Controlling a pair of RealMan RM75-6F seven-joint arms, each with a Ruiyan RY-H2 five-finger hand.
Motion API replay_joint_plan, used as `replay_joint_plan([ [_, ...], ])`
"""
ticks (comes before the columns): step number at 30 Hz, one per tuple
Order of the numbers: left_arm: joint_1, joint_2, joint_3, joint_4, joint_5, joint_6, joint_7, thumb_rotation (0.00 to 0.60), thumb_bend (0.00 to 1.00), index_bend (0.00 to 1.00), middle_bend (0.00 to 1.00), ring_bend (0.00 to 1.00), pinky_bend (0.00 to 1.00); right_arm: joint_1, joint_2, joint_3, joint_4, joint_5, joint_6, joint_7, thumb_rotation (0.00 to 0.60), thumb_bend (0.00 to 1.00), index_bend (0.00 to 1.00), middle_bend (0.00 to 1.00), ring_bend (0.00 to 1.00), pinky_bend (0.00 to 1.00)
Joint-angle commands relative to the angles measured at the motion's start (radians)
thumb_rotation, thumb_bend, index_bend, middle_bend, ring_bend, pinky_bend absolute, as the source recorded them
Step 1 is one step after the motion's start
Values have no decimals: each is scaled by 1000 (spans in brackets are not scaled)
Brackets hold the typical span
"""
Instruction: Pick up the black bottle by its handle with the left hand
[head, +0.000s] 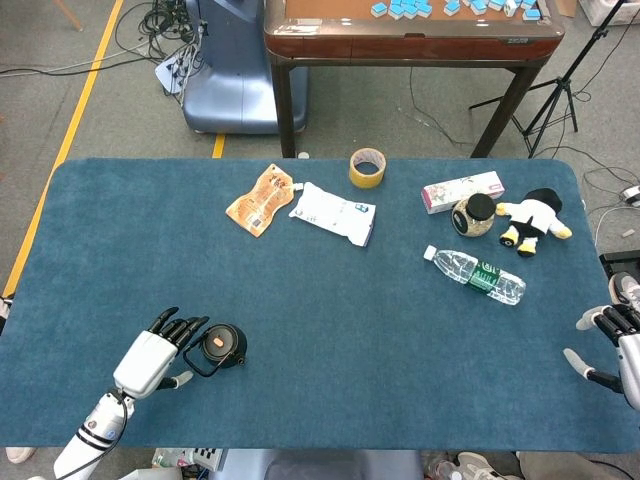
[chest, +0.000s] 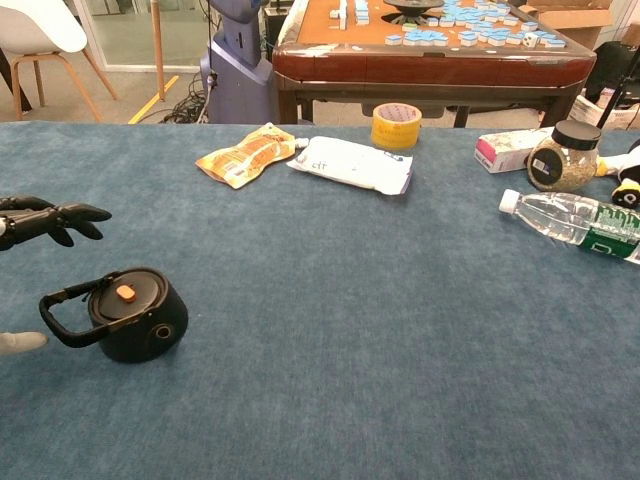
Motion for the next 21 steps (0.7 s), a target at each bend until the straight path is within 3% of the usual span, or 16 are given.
replay_joint_plan([
  [1,-3,-2,0,-1,-6,-2,4,600,125,94,194,249,88,0,0,-1,1,1,-2,0,600,188,480,417,303,389],
  [7,-10,12,13,-20,-15,-16,26,600,125,352,312,286,88,0,0,-1,2,0,-6,1,600,189,480,417,304,389],
  [10,-9,9,16,-18,-14,-6,29,600,125,426,374,338,88,-1,1,0,2,1,-7,2,600,188,480,417,304,389],
  [21,-8,-9,28,4,2,30,48,600,124,532,469,401,88,-3,3,-1,-2,0,-10,0,600,188,480,417,304,389],
])
